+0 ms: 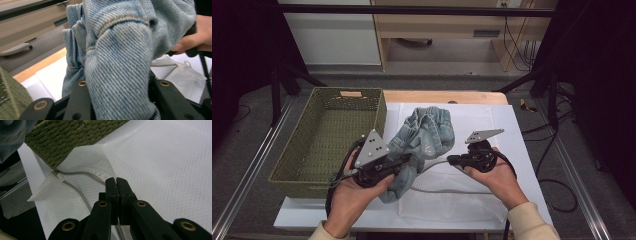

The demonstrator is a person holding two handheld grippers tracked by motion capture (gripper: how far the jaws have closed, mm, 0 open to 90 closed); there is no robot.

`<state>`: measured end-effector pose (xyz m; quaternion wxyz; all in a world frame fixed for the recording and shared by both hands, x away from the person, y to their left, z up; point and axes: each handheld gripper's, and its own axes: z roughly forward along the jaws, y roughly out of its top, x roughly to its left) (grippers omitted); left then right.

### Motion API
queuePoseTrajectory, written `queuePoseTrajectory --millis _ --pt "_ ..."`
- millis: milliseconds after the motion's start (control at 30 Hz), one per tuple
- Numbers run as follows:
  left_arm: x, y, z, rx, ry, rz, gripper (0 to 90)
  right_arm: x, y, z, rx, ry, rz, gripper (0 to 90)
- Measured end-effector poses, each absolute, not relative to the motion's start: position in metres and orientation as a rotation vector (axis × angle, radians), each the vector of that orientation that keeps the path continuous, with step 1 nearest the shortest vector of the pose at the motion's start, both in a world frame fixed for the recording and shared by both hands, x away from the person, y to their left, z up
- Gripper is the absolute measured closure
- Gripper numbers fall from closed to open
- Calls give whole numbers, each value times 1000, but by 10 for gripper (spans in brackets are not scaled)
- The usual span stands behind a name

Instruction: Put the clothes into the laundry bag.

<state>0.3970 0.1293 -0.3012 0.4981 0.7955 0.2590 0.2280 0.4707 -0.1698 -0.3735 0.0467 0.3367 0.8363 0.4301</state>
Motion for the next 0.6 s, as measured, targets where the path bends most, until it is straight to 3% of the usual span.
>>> queuePoseTrajectory --millis 267,600 --pt "390 123 -323 1924 620 495 643 483 -174 -379 1070 2548 1326 889" --pt "385 121 -324 1925 593 486 643 484 -173 -379 1058 2555 1315 889"
